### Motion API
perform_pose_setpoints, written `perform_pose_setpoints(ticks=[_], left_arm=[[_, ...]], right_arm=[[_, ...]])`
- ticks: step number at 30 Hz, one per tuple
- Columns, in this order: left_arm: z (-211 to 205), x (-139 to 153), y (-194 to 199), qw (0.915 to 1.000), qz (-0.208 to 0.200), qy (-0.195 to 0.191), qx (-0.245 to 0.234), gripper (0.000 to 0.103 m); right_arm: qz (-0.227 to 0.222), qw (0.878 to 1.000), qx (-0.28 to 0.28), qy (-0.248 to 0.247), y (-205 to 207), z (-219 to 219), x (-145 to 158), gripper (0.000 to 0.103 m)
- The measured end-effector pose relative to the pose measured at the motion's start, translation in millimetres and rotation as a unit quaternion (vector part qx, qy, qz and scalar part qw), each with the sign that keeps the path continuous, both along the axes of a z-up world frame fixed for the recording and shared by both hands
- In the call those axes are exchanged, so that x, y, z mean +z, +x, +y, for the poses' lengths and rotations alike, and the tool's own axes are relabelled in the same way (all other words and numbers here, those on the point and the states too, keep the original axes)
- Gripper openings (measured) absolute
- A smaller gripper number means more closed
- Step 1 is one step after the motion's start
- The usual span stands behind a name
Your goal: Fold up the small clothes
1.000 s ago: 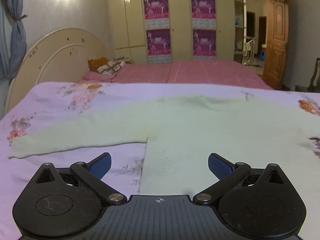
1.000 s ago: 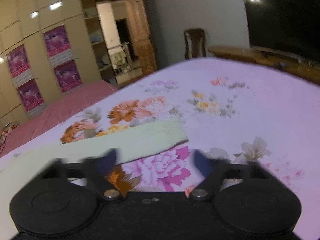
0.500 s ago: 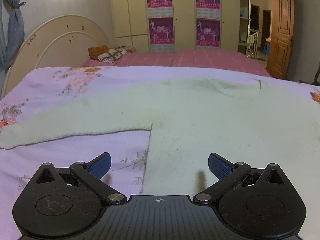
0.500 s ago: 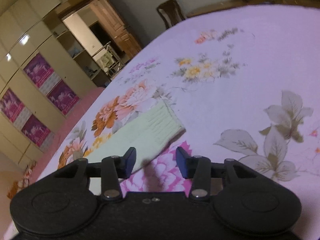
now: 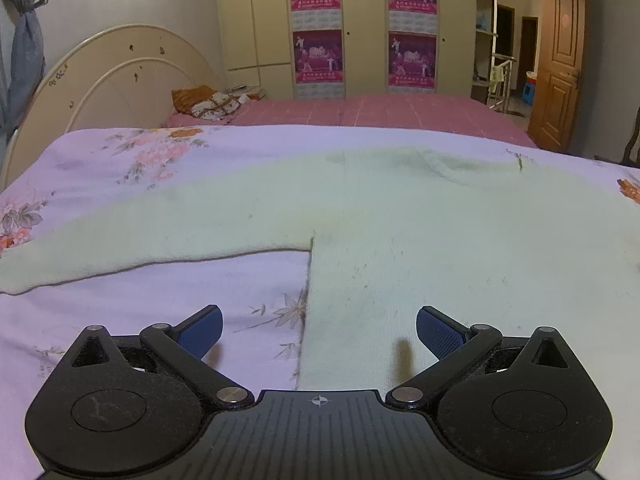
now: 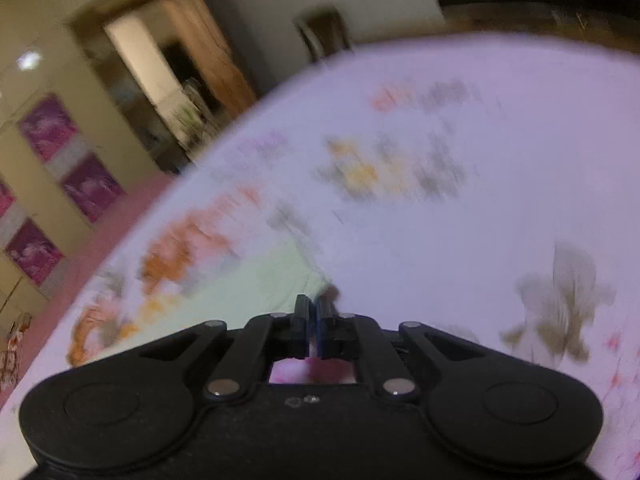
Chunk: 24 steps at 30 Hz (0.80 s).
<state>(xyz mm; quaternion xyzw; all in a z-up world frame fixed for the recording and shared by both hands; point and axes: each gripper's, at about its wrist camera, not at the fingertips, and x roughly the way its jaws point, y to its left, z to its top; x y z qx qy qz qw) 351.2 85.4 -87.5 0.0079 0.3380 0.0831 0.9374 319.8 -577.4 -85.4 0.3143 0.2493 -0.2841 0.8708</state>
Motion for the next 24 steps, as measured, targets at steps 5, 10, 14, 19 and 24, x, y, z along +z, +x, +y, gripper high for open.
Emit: perform_pose_setpoints(ticks=[5, 10, 14, 19, 24], left_arm=[[5, 3, -5, 1.0000, 0.002, 0.001, -0.006, 0.103], [8, 2, -8, 1.0000, 0.006, -0.005, -0.004, 0.103], [9, -2, -11, 0.9999, 0.010, -0.006, -0.002, 0.103], [14, -6, -14, 0.9998, 0.013, -0.011, 0.004, 0.103], [18, -7, -21, 0.9997, 0.013, -0.018, 0.007, 0.103]], right_arm=[[0.005, 1.000, 0.016, -0.018, 5, 10, 5, 0.004], [0.006, 0.999, 0.031, -0.039, 13, 21, 14, 0.004], [-0.003, 0.996, 0.067, -0.061, 23, 46, 26, 0.004], [-0.013, 0.989, 0.122, -0.078, 46, 91, 37, 0.004], [-0.022, 0.979, 0.182, -0.094, 69, 142, 44, 0.004]])
